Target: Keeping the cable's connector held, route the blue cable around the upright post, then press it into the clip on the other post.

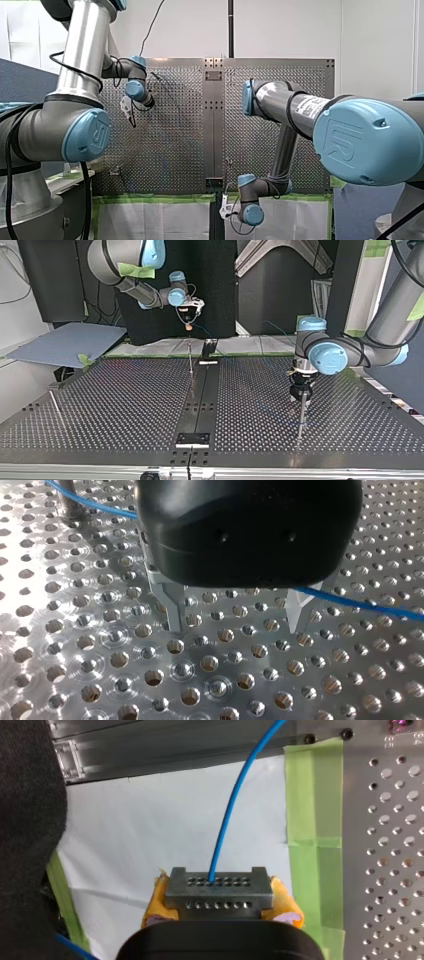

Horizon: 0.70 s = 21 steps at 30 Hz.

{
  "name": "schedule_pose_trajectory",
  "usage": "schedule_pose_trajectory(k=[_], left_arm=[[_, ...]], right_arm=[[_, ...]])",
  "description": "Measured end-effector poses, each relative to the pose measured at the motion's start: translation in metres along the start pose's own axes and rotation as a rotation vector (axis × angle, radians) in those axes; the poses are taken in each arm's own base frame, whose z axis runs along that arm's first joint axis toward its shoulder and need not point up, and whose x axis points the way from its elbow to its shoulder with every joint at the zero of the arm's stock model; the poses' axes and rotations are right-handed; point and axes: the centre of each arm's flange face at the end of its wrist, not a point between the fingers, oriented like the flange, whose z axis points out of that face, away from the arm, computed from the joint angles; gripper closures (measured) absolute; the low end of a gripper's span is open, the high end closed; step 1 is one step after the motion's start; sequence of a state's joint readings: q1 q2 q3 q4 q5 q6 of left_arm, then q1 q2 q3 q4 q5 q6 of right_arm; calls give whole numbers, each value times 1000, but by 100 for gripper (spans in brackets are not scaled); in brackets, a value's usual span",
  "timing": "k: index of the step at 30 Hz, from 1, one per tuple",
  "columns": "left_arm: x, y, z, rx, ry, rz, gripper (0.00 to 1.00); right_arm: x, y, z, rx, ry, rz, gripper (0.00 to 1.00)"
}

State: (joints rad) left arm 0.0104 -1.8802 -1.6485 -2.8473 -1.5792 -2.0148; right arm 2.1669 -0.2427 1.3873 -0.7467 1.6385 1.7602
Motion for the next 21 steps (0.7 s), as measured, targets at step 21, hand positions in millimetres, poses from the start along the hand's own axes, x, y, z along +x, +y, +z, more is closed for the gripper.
schedule_pose_trajectory(k=[21], left_arm=[[-2, 4, 0, -18, -6, -17, 0]], right_arm=[[92, 14, -38, -63, 205, -12, 100]])
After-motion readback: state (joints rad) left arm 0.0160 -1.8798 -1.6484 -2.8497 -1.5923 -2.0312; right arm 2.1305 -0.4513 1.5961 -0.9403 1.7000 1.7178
